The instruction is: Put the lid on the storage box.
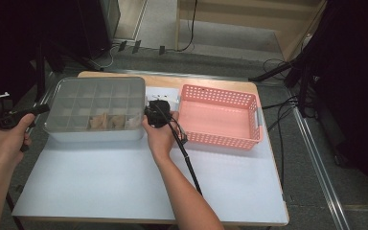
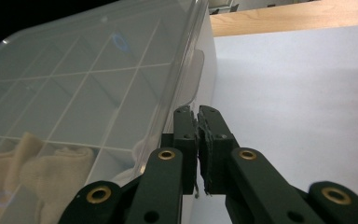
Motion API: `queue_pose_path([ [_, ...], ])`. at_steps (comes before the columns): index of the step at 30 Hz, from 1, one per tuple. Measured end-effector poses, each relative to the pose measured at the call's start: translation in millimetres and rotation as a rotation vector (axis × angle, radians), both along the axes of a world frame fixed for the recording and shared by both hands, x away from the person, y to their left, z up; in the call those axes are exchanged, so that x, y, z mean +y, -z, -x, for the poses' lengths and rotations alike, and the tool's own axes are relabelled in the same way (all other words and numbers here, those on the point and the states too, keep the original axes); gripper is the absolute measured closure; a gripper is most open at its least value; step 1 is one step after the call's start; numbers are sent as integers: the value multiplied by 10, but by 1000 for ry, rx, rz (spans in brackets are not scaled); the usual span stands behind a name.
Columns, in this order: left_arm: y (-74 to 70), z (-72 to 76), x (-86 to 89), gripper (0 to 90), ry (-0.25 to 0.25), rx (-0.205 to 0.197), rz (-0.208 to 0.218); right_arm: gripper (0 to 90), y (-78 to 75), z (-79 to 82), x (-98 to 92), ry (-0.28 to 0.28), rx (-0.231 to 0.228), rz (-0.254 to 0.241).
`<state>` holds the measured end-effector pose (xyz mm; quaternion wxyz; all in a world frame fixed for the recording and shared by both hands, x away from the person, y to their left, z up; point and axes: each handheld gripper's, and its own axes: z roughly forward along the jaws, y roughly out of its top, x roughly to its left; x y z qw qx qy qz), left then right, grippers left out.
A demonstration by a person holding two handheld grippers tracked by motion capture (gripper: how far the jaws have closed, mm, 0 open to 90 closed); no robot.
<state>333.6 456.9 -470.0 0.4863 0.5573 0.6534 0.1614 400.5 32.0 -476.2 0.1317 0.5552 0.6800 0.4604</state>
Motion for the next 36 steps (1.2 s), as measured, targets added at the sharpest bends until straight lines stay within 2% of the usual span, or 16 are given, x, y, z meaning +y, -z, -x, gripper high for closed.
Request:
queue_pose_path([
  [2, 8, -26, 25, 789, -15, 1, 12, 856, -1, -31, -12, -2, 12, -7],
  [4, 28, -51, 67, 792, -40, 3, 36, 843, -16, -52, -29, -9, 9, 12],
  [7, 66, -83, 120, 808, -77, 17, 76, 844, -53, -56, -52, 30, -26, 37],
  [10, 109, -119, 139, 879, -102, 46, 50, 869, -77, -107, -50, 49, -19, 51],
  [11, 130, -138, 145, 900, -96, 66, 29, 875, -75, -137, -44, 45, -18, 61],
  [13, 168, -176, 134, 900, -91, 84, 21, 875, -60, -209, -20, 42, 6, 74],
  [15, 185, -205, 115, 900, -69, 86, 16, 876, -35, -271, 8, 33, 56, 59],
  [19, 197, -241, 78, 900, -46, 80, 14, 889, -8, -317, 54, 20, 76, 59],
  [23, 197, -239, 102, 900, -37, 62, 35, 900, 11, -325, 78, 23, 80, 51],
  [25, 191, -235, 113, 900, -33, 51, 71, 900, 15, -326, 81, 19, 72, 54],
  [27, 189, -235, 115, 900, -31, 47, 62, 900, 17, -328, 81, 16, 69, 61],
  [30, 192, -233, 135, 900, -20, 51, 77, 900, 7, -332, 78, 10, 71, 73],
  [36, 167, -223, 144, 900, -36, 38, 104, 900, -25, -330, 81, 9, 51, 75],
])
